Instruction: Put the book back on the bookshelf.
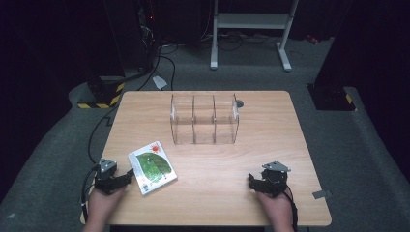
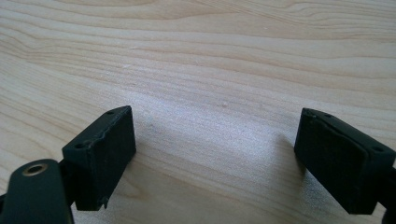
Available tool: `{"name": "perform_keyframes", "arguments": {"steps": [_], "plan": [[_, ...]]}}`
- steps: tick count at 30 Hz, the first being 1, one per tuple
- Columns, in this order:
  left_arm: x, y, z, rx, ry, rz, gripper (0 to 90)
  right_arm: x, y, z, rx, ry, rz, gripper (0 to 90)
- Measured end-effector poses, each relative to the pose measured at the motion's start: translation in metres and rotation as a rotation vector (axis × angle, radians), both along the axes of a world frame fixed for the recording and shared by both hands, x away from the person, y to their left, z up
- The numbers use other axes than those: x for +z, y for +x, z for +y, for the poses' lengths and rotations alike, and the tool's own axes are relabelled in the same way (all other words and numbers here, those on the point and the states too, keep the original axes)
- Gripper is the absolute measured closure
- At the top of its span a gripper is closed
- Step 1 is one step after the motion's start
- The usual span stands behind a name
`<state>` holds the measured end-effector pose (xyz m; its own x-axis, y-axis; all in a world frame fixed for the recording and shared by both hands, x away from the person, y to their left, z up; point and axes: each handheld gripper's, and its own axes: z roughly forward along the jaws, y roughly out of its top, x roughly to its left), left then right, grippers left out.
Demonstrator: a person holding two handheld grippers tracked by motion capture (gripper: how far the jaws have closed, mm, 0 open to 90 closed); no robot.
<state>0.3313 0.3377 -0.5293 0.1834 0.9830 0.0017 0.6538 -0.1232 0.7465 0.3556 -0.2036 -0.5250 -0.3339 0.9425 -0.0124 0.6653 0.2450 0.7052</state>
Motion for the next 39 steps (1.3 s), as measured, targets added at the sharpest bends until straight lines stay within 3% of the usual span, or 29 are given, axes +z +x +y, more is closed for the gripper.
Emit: {"name": "perform_keyframes", "arguments": {"steps": [14,17,24,28,30,34,39], "plan": [[0.000,-0.002,0.002,-0.003,-0.004,-0.004,30.6,0.000,0.000,0.000,0.003,0.000,-0.001,12.5],[0.002,-0.003,0.003,-0.014,0.003,-0.004,38.0,0.000,0.000,0.000,0.002,0.000,-0.001,12.6],[0.015,-0.007,0.006,-0.001,-0.035,-0.067,45.0,0.000,0.000,0.000,0.002,0.000,-0.001,12.6],[0.021,-0.006,0.006,-0.015,-0.028,-0.096,46.7,0.000,0.000,0.000,0.002,0.000,-0.001,12.6],[0.024,-0.003,0.004,-0.041,-0.045,-0.101,46.5,0.000,0.000,0.000,0.002,0.000,-0.001,12.6],[0.024,0.005,-0.003,-0.070,-0.037,-0.099,44.5,0.000,0.000,0.000,0.000,-0.002,-0.002,12.8],[0.022,0.017,-0.007,-0.091,-0.079,-0.097,42.6,0.000,0.000,0.000,-0.001,-0.003,-0.003,13.1]]}}
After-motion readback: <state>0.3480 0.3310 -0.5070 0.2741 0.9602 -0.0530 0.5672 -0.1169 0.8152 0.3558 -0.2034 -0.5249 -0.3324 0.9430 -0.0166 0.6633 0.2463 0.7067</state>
